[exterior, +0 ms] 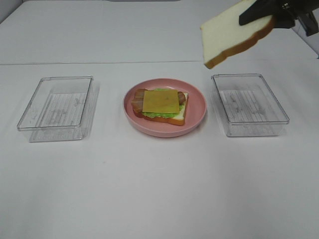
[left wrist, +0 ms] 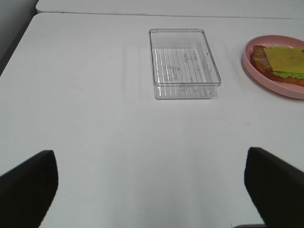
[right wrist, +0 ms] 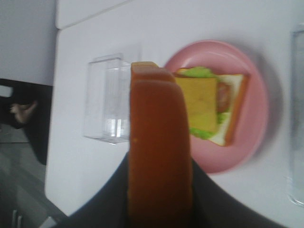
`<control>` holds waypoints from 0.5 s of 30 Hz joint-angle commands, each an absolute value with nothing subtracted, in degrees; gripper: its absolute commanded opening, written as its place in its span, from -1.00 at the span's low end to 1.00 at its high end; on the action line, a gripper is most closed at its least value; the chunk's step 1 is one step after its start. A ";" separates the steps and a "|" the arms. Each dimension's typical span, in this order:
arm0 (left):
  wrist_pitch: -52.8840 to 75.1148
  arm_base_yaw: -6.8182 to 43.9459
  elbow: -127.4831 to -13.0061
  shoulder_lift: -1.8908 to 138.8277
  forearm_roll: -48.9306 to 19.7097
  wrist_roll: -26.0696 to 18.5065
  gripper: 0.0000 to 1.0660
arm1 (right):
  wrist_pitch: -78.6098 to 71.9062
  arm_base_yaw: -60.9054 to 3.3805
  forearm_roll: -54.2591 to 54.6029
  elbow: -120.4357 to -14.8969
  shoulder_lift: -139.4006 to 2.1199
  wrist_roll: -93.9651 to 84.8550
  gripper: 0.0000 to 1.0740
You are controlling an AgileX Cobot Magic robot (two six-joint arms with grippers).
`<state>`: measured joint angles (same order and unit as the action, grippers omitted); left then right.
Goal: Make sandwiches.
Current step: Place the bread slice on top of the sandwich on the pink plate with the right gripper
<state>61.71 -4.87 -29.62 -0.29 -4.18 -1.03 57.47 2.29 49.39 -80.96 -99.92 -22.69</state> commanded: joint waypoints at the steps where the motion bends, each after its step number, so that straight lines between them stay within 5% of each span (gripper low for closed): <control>1: 61.36 -4.98 -29.56 -1.55 -4.87 -1.03 0.88 | 56.09 0.29 61.59 -77.98 -100.90 -30.31 -1.00; 15: 61.36 -4.98 -29.56 -1.55 -4.93 -0.97 0.88 | 47.96 -13.58 67.55 -84.51 -117.69 -30.77 -1.00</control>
